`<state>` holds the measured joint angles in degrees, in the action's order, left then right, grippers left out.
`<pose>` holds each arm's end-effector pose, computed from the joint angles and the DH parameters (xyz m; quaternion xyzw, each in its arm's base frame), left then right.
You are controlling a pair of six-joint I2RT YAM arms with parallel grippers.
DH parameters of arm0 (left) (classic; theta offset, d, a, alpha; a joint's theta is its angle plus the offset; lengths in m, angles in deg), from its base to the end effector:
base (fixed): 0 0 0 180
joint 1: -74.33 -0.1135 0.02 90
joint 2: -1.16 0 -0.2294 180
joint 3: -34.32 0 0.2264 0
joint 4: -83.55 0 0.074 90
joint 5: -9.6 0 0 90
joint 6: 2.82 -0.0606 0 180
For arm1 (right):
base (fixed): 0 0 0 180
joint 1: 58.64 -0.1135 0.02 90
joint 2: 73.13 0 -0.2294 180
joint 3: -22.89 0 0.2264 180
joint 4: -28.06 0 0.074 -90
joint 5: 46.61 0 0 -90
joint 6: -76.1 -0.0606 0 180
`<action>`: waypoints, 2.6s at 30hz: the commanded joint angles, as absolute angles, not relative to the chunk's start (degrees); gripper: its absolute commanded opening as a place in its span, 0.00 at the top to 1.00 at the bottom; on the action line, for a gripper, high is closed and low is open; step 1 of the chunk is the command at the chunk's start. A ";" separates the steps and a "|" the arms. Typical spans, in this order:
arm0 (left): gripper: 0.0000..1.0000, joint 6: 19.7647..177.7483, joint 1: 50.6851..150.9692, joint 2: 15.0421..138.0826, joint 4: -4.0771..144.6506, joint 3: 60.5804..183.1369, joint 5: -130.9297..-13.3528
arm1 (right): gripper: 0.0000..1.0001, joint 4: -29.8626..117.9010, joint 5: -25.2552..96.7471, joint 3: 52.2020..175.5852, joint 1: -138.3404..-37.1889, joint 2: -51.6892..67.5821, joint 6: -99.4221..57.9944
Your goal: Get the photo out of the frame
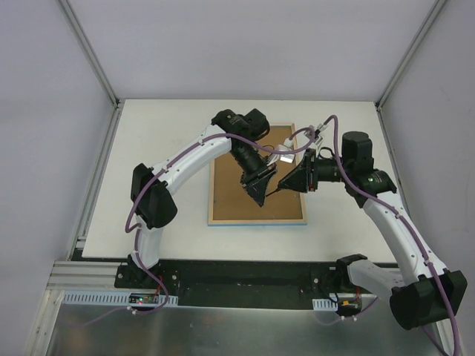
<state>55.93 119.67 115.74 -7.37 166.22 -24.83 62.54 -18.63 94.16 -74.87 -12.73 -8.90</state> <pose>0.2190 -0.2927 0.2857 0.5948 0.6460 -0.4734 0.0686 0.1990 0.1137 0.3146 -0.4094 0.6530 0.4750 0.4248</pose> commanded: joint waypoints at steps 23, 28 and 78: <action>0.01 71.52 93.32 83.85 21.50 134.77 -65.37 | 0.99 58.29 21.42 92.05 -73.58 -25.32 15.46; 0.01 77.50 91.03 91.49 25.55 135.12 -68.00 | 0.99 59.68 19.31 94.50 -72.18 -23.65 14.40; 0.74 92.27 94.63 120.43 37.68 133.28 -57.73 | 0.99 44.55 43.04 115.42 -76.39 23.54 8.86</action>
<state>90.75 92.90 121.31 39.93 137.59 -59.37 45.34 39.59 110.79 -75.50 22.74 8.03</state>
